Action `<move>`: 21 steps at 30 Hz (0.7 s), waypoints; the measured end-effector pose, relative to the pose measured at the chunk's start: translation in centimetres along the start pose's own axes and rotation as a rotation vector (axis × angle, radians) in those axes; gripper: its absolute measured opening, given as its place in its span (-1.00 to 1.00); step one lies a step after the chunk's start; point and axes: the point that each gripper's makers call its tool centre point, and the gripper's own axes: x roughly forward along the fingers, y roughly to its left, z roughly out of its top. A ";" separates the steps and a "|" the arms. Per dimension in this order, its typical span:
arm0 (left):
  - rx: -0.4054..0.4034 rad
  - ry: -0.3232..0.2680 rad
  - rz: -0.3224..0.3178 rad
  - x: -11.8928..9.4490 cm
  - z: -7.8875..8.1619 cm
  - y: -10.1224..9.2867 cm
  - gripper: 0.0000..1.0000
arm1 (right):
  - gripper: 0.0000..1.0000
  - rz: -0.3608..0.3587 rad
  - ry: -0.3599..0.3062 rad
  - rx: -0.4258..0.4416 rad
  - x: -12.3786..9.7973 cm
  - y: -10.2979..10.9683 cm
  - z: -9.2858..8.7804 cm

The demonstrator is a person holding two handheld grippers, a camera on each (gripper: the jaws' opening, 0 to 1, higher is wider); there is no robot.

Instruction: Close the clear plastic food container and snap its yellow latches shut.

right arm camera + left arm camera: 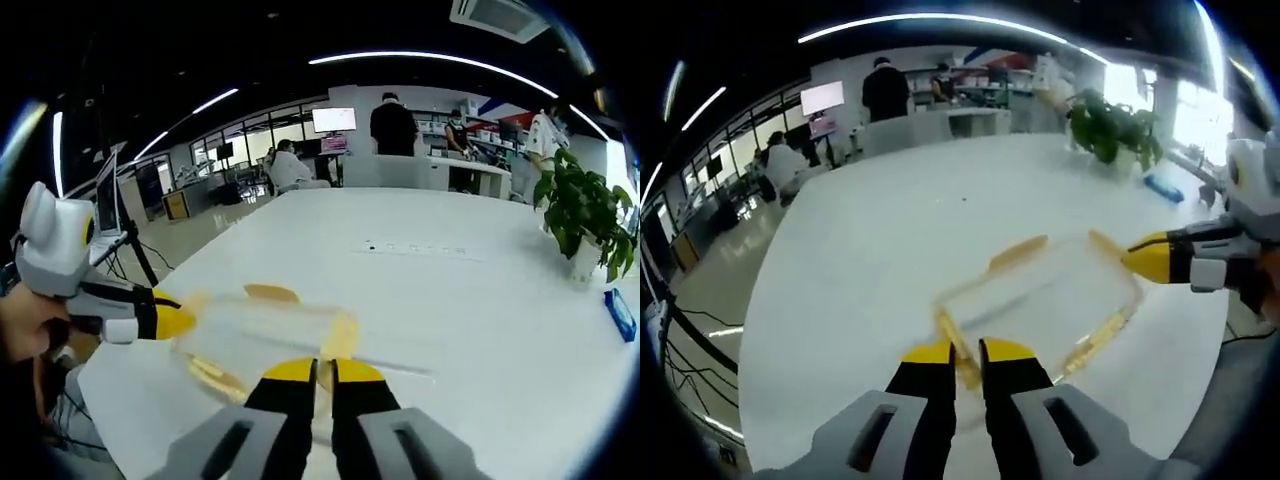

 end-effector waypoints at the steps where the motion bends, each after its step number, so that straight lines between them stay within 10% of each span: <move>1: 0.003 -0.001 -0.007 0.2 0.1 -0.3 -0.89 | -0.98 -0.004 0.001 0.001 -0.2 -0.3 0.0; 21: 0.019 -0.018 -0.072 2.9 2.0 -5.9 -0.88 | -1.00 -0.123 -0.013 0.047 -2.4 -6.3 -0.8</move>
